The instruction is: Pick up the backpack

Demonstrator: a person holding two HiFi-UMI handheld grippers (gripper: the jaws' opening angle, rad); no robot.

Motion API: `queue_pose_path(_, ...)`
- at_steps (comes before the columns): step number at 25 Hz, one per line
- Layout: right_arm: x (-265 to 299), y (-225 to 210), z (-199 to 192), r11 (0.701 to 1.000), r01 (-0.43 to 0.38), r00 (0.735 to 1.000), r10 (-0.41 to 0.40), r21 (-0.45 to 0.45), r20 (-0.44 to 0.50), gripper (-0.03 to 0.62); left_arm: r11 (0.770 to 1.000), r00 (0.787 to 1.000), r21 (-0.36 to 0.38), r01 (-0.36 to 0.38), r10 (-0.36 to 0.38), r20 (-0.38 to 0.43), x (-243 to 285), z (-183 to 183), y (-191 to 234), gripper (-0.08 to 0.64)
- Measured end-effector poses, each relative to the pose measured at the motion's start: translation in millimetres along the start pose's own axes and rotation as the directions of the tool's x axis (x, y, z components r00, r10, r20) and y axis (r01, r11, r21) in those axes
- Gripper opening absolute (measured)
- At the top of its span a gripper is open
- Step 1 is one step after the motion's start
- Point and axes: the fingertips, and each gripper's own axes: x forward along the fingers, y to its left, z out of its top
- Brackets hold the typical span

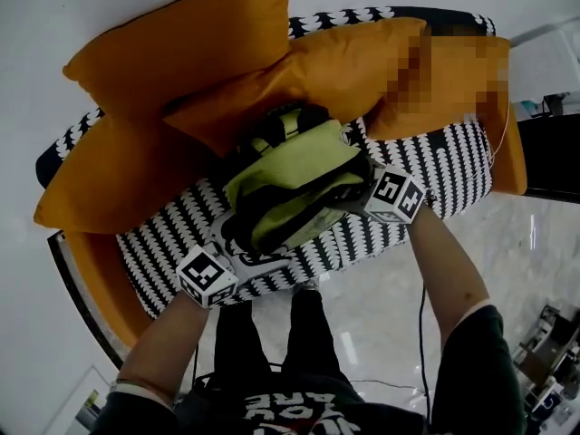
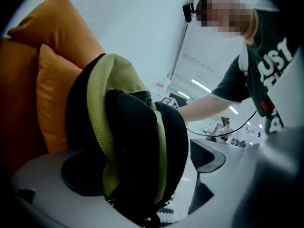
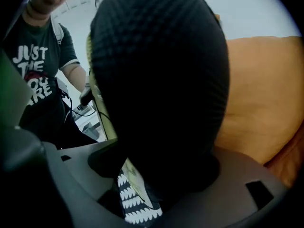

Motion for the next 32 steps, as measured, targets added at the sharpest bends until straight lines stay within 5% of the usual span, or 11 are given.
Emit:
queue_pose_path(4,4,3,6,1.0,0.015,1.0,-0.015,0.005,0.017,0.282,0.993,0.993,-0.024,-0.119,0.119,0.012,12,1,30,0.5)
queue_pose_path(7,4,4,6,0.999,0.041,0.999,-0.041,0.017,0.018,0.217,0.979,0.98,-0.083,-0.185,0.19,0.054,15,2,48,0.314)
queue_pose_path(10,3,7,6,0.996,0.081,0.996,-0.083,0.042,0.029,0.147,0.969,0.974,-0.153,-0.194,0.209,0.09,19,5,47,0.222)
queue_pose_path(13,-4,12,9,0.991,0.104,0.993,-0.108,0.08,0.049,0.107,0.974,0.979,-0.143,-0.173,0.186,0.083,23,14,33,0.136)
queue_pose_path(22,-43,51,45,0.987,0.112,0.987,-0.124,0.119,0.099,0.083,0.992,0.993,-0.065,-0.11,0.113,0.045,-2,68,-7,0.109)
queue_pose_path(32,-135,84,144,0.975,0.196,0.963,-0.212,0.107,0.167,0.083,0.995,0.992,0.053,-0.08,0.074,0.097,-42,192,-65,0.103)
